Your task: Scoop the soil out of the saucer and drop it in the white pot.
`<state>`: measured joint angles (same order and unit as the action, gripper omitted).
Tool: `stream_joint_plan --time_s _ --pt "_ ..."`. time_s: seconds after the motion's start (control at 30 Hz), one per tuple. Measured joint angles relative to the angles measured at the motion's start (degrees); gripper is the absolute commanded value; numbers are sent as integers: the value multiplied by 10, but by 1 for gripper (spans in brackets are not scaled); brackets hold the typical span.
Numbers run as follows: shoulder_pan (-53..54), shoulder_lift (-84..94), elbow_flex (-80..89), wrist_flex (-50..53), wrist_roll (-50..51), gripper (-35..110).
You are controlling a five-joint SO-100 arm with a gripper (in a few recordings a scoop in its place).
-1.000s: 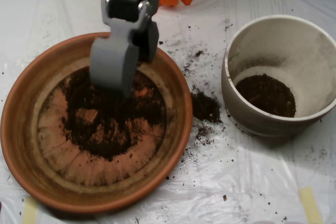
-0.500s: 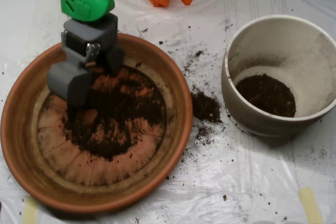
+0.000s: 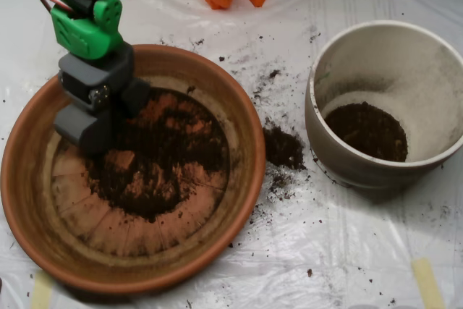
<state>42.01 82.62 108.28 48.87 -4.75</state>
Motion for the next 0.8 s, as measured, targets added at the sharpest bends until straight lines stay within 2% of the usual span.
stream_joint_plan --time_s 0.27,0.37,0.67,0.8 --pt "6 -9 -12 -4 -23 8" --pt "9 -29 -37 -4 -31 0" --pt "18 -77 -112 26 -48 -1" --pt "24 -60 -107 2 -48 -1"
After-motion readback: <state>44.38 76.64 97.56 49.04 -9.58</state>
